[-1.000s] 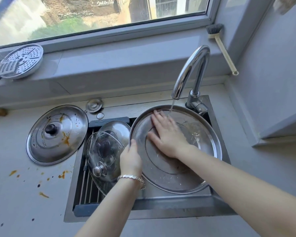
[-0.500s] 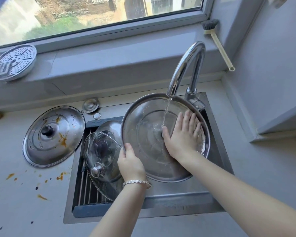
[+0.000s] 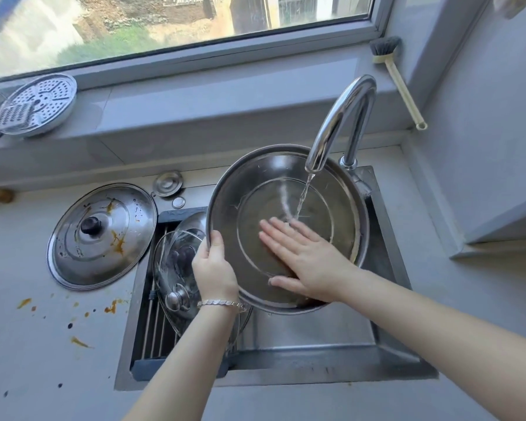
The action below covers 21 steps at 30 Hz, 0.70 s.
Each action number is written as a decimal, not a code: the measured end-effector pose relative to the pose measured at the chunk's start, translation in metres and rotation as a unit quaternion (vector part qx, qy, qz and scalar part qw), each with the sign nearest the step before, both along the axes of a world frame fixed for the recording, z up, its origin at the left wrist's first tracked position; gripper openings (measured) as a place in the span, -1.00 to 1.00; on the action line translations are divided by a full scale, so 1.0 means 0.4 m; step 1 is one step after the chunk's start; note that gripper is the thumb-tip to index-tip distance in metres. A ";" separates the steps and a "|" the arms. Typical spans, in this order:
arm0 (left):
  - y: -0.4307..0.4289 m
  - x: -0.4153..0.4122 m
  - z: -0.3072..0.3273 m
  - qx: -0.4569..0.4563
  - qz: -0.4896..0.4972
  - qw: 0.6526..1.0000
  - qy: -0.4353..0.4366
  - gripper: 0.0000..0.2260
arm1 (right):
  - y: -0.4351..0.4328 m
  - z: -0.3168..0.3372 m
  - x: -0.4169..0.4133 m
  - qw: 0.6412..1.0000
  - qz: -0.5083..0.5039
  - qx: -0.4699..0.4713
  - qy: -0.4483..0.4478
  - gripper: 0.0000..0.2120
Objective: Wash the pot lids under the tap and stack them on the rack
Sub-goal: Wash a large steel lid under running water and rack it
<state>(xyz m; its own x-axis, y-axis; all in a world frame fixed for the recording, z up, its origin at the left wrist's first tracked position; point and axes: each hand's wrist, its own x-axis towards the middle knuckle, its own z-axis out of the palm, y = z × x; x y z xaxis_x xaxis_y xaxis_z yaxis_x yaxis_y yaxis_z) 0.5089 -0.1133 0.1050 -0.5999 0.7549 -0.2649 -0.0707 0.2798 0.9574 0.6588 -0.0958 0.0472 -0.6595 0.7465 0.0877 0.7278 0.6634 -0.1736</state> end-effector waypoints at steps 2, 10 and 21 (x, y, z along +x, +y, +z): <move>-0.003 -0.003 0.000 0.002 0.009 1.000 0.014 -0.81 | 0.025 -0.001 0.033 0.988 -0.150 -0.037 0.028 -0.24; -0.008 0.050 0.009 0.023 0.013 0.999 -0.020 -0.87 | 0.042 0.019 -0.061 0.978 -0.178 -0.002 0.106 -0.38; 0.030 -0.041 0.031 0.066 0.024 0.997 0.021 -0.84 | -0.049 -0.032 0.008 0.979 0.193 -0.053 0.029 -0.53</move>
<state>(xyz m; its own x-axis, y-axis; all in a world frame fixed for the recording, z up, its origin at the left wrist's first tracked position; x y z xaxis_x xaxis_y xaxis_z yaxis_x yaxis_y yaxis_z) 0.4924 -0.1012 0.1174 -0.6438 0.7525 -0.1389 -0.0406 0.1476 0.9882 0.6621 -0.1153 0.0345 -0.8908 0.4494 0.0678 0.4134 0.8631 -0.2902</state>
